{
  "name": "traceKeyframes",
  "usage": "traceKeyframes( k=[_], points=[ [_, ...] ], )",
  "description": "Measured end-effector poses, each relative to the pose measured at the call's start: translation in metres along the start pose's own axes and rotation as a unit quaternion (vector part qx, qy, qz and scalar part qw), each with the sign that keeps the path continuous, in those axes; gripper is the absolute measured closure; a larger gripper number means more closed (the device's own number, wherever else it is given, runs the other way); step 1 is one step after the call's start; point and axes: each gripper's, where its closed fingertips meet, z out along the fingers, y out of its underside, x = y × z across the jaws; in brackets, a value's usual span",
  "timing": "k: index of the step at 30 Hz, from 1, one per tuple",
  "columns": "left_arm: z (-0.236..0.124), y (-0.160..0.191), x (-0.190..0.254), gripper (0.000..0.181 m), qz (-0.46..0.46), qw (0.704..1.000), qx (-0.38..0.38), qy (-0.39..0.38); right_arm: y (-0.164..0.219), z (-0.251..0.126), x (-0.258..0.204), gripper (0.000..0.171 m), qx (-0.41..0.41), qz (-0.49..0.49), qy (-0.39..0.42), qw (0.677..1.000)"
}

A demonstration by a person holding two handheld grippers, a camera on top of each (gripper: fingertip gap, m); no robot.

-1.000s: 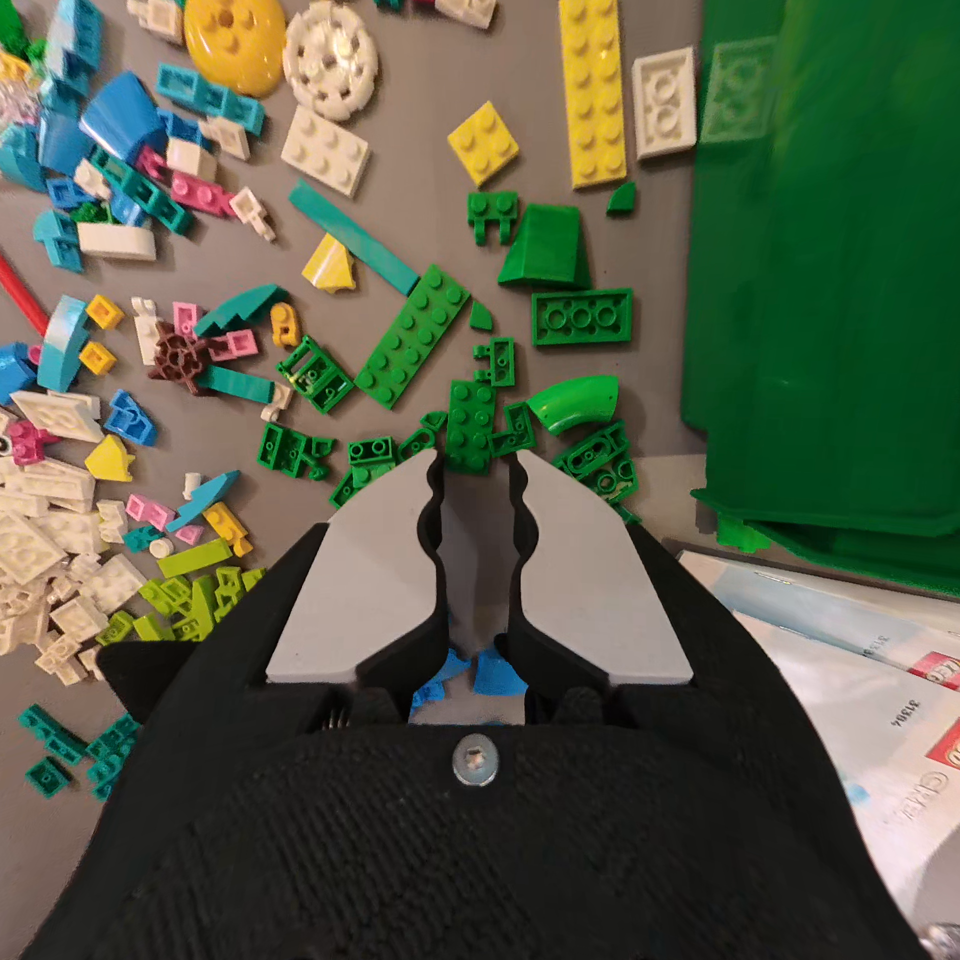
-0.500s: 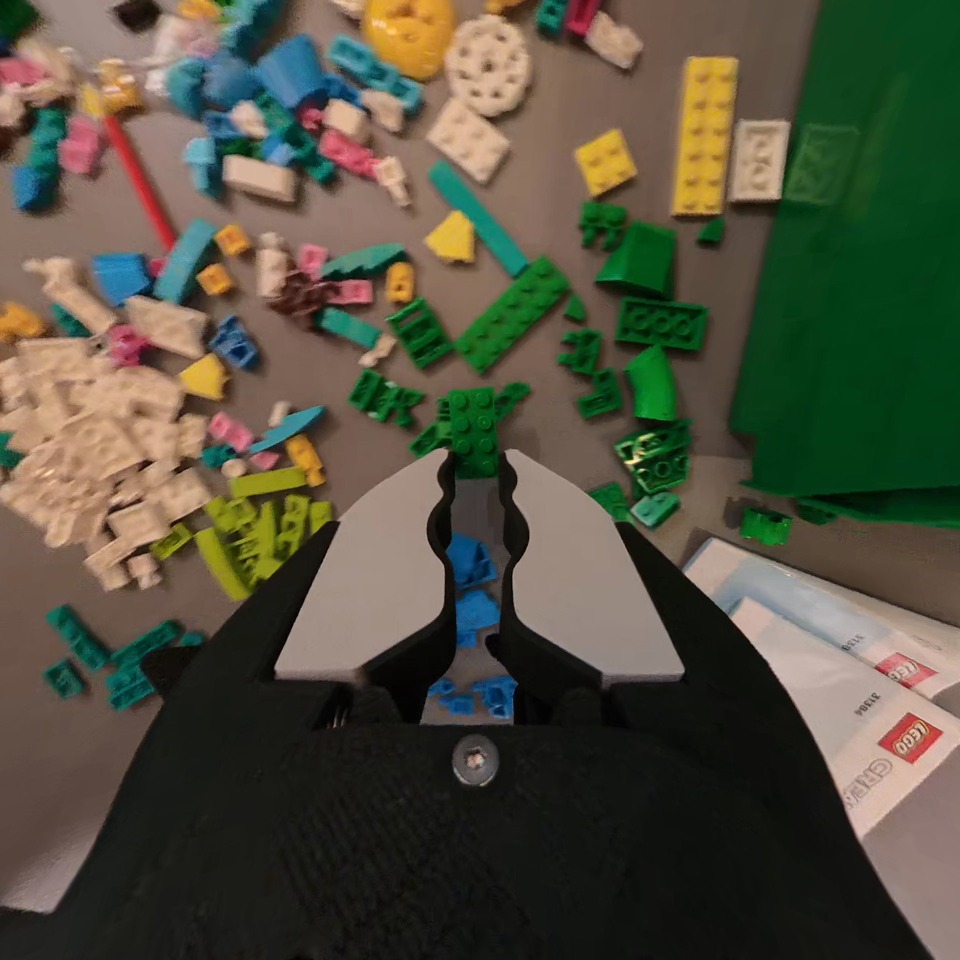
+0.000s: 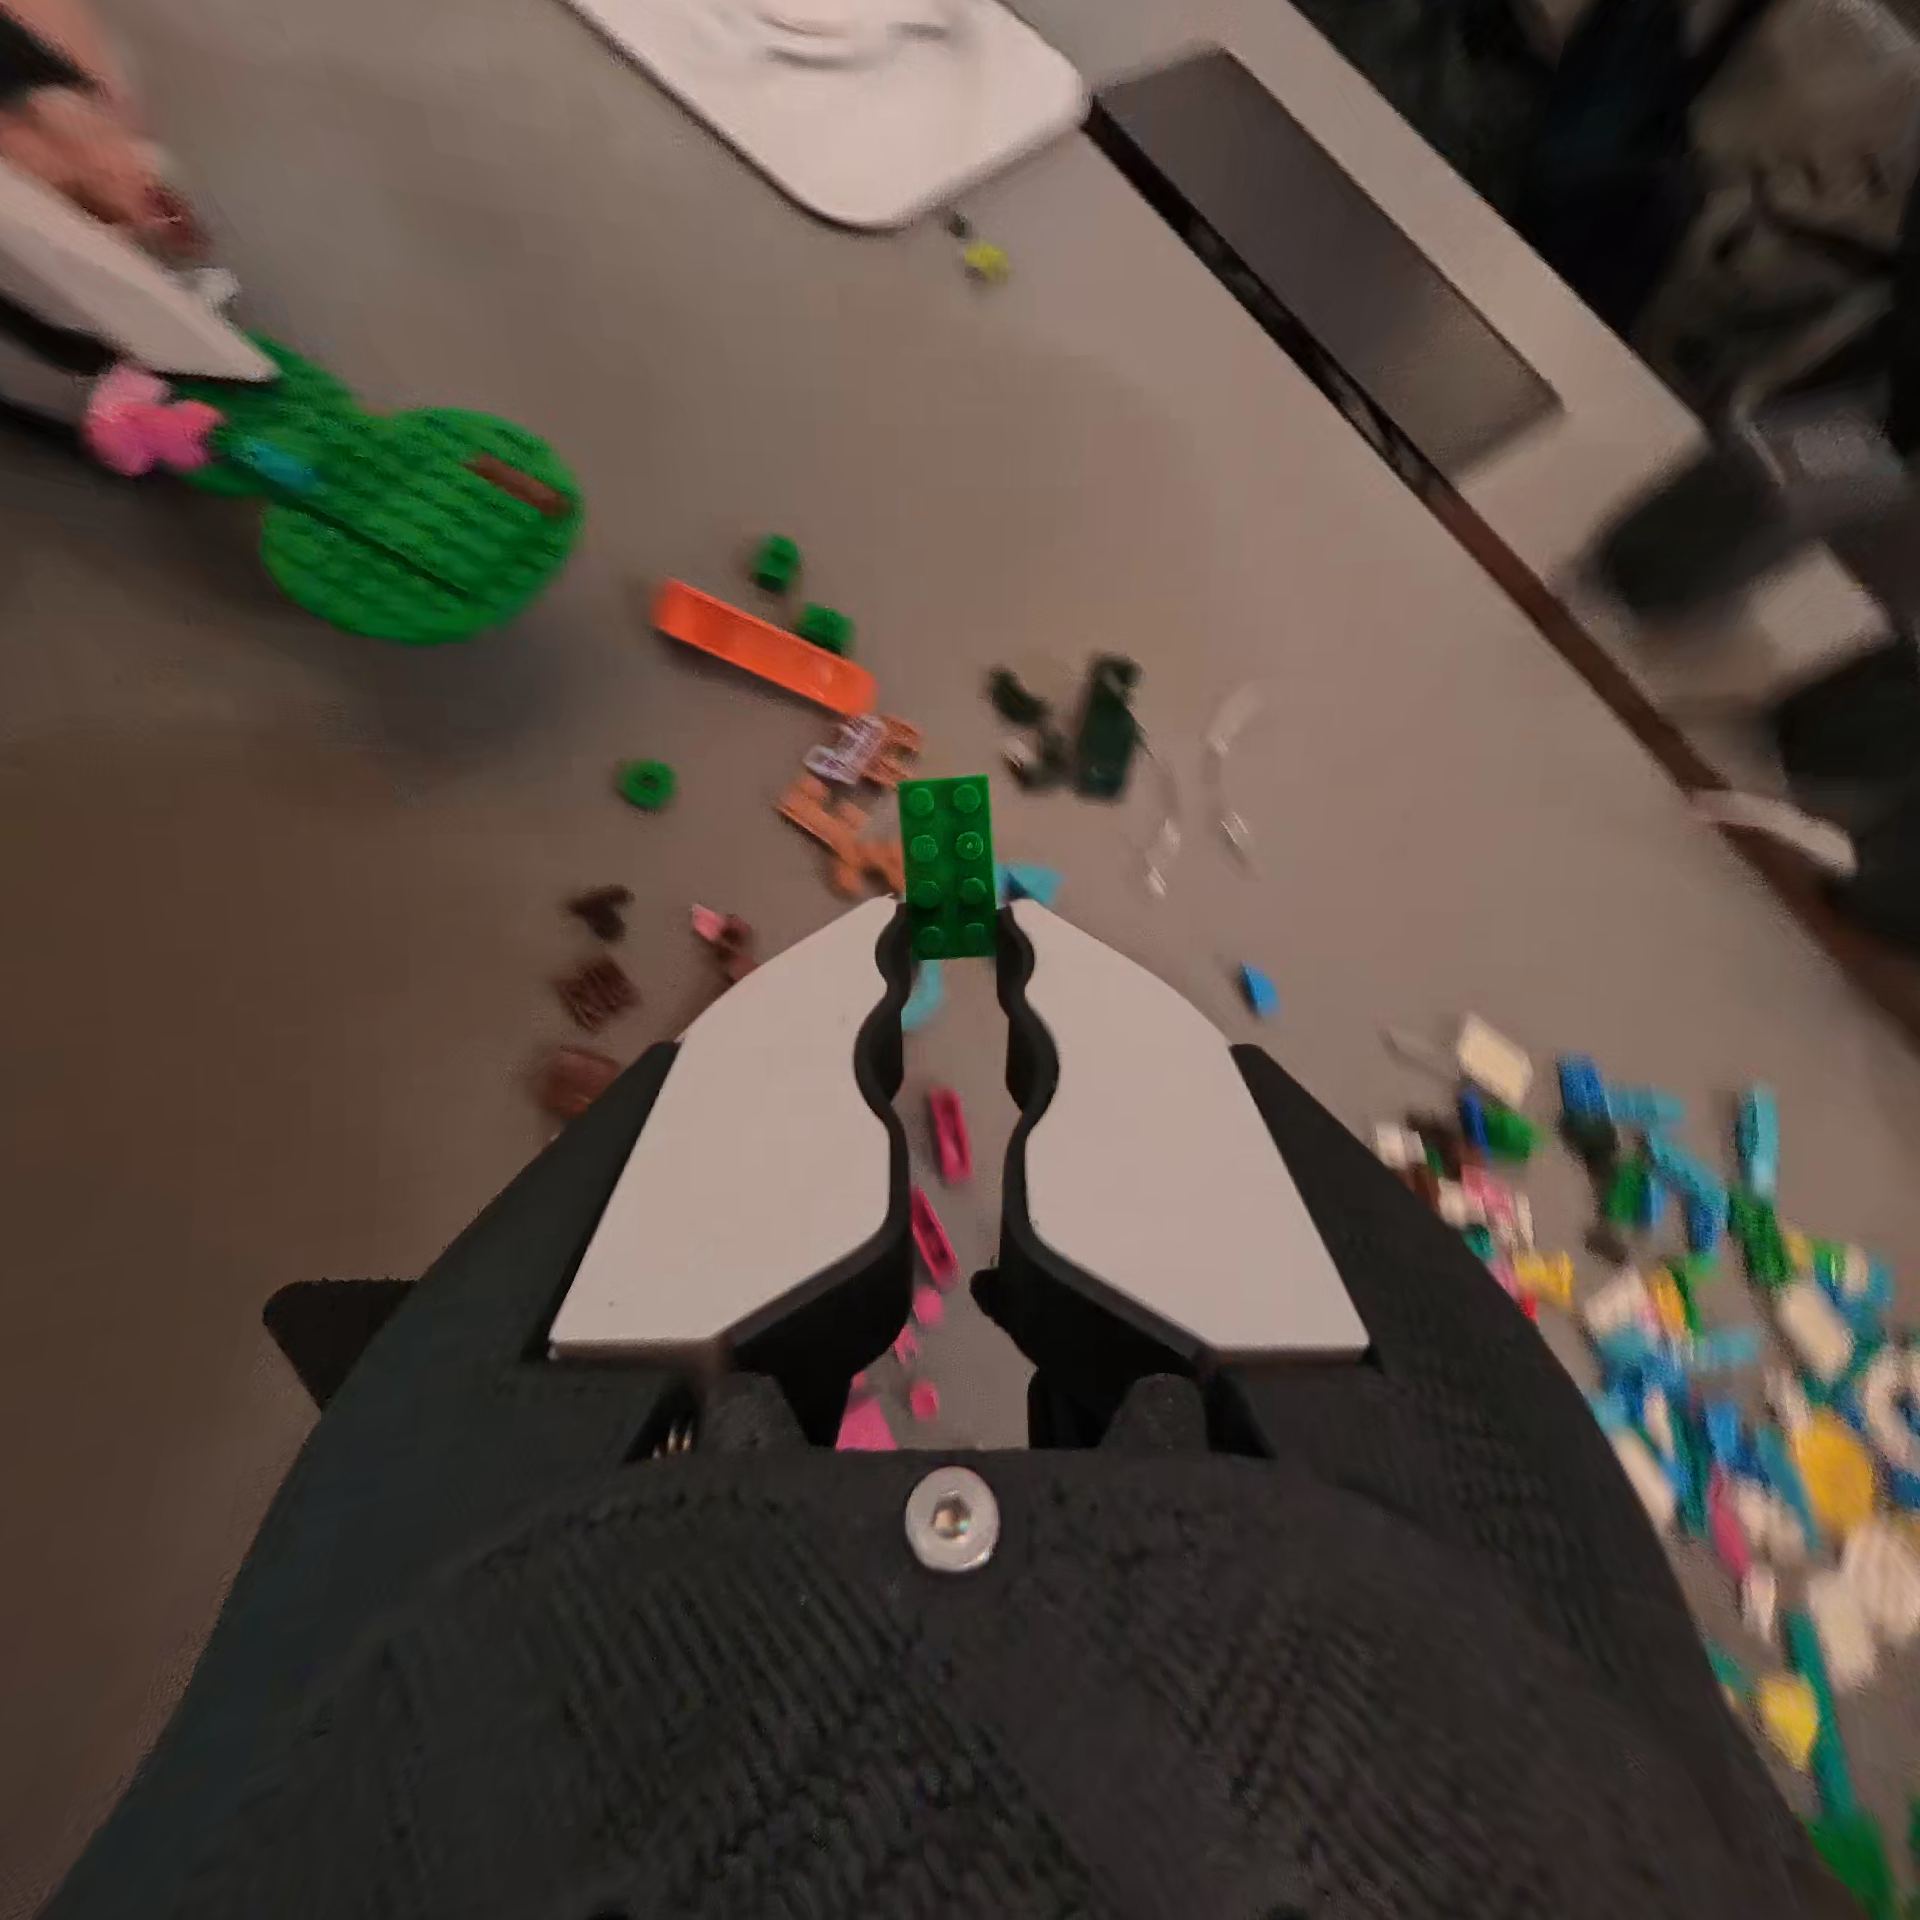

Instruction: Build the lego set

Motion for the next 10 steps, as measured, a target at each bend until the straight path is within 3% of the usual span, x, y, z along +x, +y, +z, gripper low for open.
traceKeyframes(
  k=[4, 10],
  points=[
    [-0.001, -0.007, 0.0, 0.173, 0.011, 1.0, 0.01, -0.002, -0.041, 0.029, -0.06, 0.157, 0.005, -0.13, -0.069, 0.989],
    [-0.003, -0.012, 0.0, 0.173, 0.014, 1.0, 0.016, -0.004, -0.085, 0.05, -0.113, 0.157, -0.006, -0.194, -0.165, 0.967]
  ],
)
